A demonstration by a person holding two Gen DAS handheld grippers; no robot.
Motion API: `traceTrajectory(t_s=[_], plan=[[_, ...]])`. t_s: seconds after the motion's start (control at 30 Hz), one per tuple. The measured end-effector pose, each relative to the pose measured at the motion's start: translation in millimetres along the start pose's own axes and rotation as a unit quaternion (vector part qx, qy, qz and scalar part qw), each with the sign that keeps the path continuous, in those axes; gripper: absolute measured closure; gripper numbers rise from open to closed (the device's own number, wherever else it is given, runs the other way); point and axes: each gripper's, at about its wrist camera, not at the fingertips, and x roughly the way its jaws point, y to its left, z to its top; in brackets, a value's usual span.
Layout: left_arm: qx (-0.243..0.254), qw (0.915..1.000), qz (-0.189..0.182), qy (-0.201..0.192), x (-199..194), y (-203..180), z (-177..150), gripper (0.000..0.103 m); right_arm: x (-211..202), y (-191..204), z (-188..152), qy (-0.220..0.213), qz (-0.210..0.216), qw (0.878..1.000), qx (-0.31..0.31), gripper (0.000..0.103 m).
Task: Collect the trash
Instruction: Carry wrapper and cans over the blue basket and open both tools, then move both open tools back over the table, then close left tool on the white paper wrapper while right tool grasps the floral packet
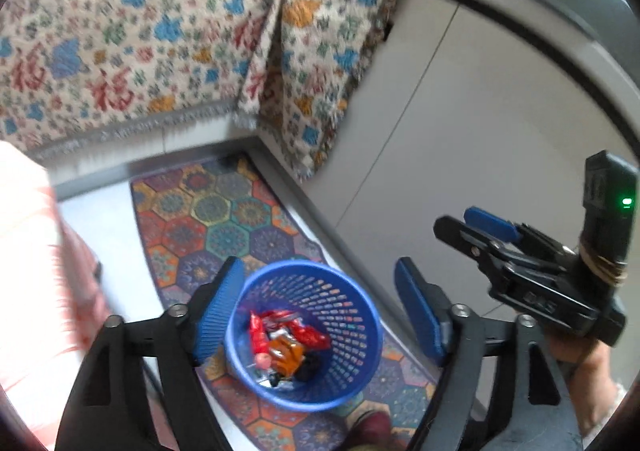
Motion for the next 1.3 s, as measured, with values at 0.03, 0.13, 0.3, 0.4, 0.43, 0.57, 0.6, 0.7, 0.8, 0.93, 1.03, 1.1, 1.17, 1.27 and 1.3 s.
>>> traceTrajectory(t_s=[0.03, 0.13, 0.3, 0.4, 0.43, 0.57, 0.6, 0.7, 0.8, 0.93, 1.03, 1.1, 1.17, 1.27, 1.3], plan=[[0.003, 1.0000, 0.006, -0.003, -14, 4, -1, 0.016, -9, 7, 3, -0.016, -0.006, 1.000, -0.012, 0.033], [0.011, 0.9995, 0.030, 0.000, -57, 22, -13, 0.009, -27, 28, 7, -0.047, -0.007, 0.998, -0.036, 0.032], [0.003, 0.9920, 0.125, 0.022, -126, 91, -63, 0.007, -49, 80, 1, -0.070, 0.017, 0.995, -0.075, 0.032], [-0.011, 0.9800, 0.195, 0.036, -158, 144, -95, 0.007, -58, 126, -11, -0.066, 0.055, 0.991, -0.099, 0.032], [-0.017, 0.9747, 0.219, 0.040, -168, 164, -104, 0.007, -60, 143, -15, -0.060, 0.069, 0.990, -0.108, 0.031], [-0.057, 0.9583, 0.278, 0.035, -200, 225, -127, 0.007, -56, 229, -31, -0.016, 0.126, 0.978, -0.163, 0.031], [-0.072, 0.9544, 0.288, 0.032, -207, 241, -131, 0.007, -56, 252, -37, -0.007, 0.139, 0.974, -0.178, 0.031], [-0.099, 0.9426, 0.317, 0.031, -216, 274, -136, 0.007, -48, 326, -54, 0.028, 0.171, 0.959, -0.225, 0.031], [-0.123, 0.9376, 0.324, 0.027, -222, 300, -142, 0.007, -33, 379, -67, 0.059, 0.186, 0.947, -0.255, 0.031], [-0.148, 0.9314, 0.332, 0.023, -228, 321, -154, 0.005, -8, 433, -76, 0.084, 0.192, 0.934, -0.291, 0.031], [-0.155, 0.9284, 0.337, 0.021, -229, 328, -153, 0.005, 7, 449, -79, 0.100, 0.189, 0.931, -0.294, 0.030], [-0.162, 0.9268, 0.338, 0.018, -229, 334, -150, 0.005, 9, 451, -78, 0.103, 0.190, 0.933, -0.288, 0.030], [-0.178, 0.9253, 0.335, 0.008, -231, 340, -143, 0.007, 12, 450, -77, 0.106, 0.190, 0.933, -0.287, 0.029], [-0.227, 0.9215, 0.314, -0.029, -242, 357, -121, 0.015, 16, 453, -77, 0.106, 0.188, 0.934, -0.286, 0.028], [-0.242, 0.9192, 0.308, -0.042, -247, 362, -113, 0.015, 15, 453, -79, 0.105, 0.186, 0.933, -0.289, 0.028]])
